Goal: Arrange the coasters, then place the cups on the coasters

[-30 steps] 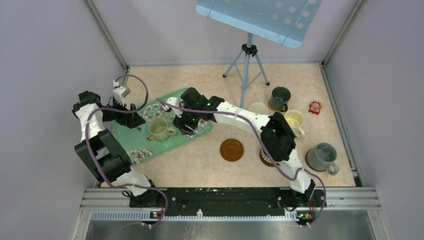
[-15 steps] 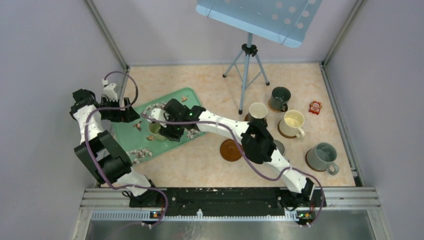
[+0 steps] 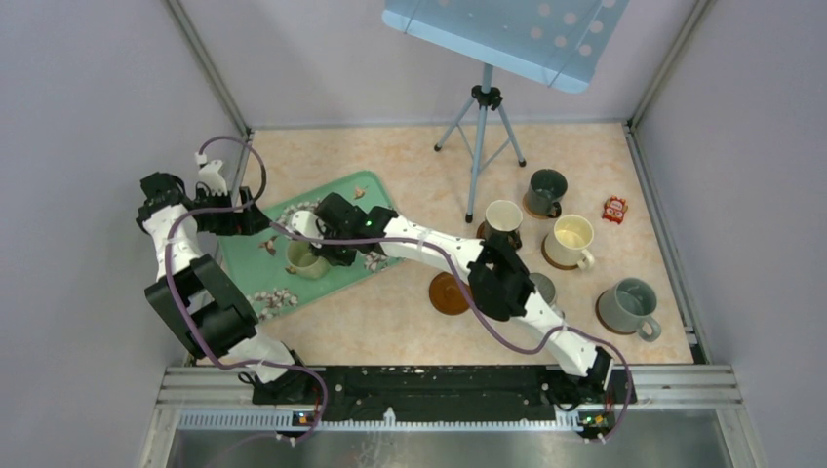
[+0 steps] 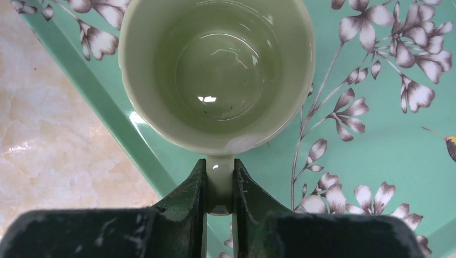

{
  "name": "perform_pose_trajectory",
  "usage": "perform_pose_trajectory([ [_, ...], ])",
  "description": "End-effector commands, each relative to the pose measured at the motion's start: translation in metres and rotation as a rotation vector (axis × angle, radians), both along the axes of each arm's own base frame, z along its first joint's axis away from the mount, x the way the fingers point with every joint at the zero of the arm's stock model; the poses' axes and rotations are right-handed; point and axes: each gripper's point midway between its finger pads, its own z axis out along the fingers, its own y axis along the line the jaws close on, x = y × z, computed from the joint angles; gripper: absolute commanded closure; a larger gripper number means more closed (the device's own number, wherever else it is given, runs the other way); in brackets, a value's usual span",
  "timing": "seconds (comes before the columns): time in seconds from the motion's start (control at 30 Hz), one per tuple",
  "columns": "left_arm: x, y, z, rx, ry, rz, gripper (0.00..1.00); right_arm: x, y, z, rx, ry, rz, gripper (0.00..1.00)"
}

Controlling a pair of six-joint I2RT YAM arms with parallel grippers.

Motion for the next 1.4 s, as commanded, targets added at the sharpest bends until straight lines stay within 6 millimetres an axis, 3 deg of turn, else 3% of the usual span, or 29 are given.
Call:
perform_pose_trajectory([
  [0.0,0.005,-0.001,0.018,0.007,-0.069,-0.008,0.01,0.006,0.000,0.038,0.044,-0.043,-0.088,1.00],
  [0.07,0.003,-0.003,0.019,0.007,-0.079,-0.010,0.01,0.007,-0.011,0.047,0.043,-0.036,-0.151,1.00],
  [0.3,-0.002,-0.013,0.020,-0.037,-0.091,-0.020,0.01,-0.007,-0.049,0.127,0.236,-0.014,-0.310,1.00],
  [0.47,-0.003,-0.018,0.028,-0.055,-0.106,-0.020,0.01,-0.003,-0.091,0.153,0.273,-0.088,-0.439,1.00],
  [0.67,-0.007,-0.020,0.035,-0.037,-0.117,-0.011,0.01,-0.005,-0.154,0.152,0.295,-0.136,-0.636,1.00],
  [0.8,-0.010,-0.020,0.043,-0.015,-0.128,0.002,0.01,-0.018,-0.193,0.158,0.314,-0.135,-0.697,1.00],
  [0.97,-0.015,-0.021,0.051,0.012,-0.148,0.016,0.01,-0.034,-0.236,0.143,0.286,-0.121,-0.761,1.00],
  [1.17,-0.019,-0.025,0.056,0.017,-0.164,0.026,0.01,-0.049,-0.273,0.120,0.273,-0.092,-0.814,1.00],
  [1.37,-0.023,-0.024,0.051,0.031,-0.151,0.037,0.01,-0.065,-0.293,0.101,0.262,-0.025,-0.855,1.00],
])
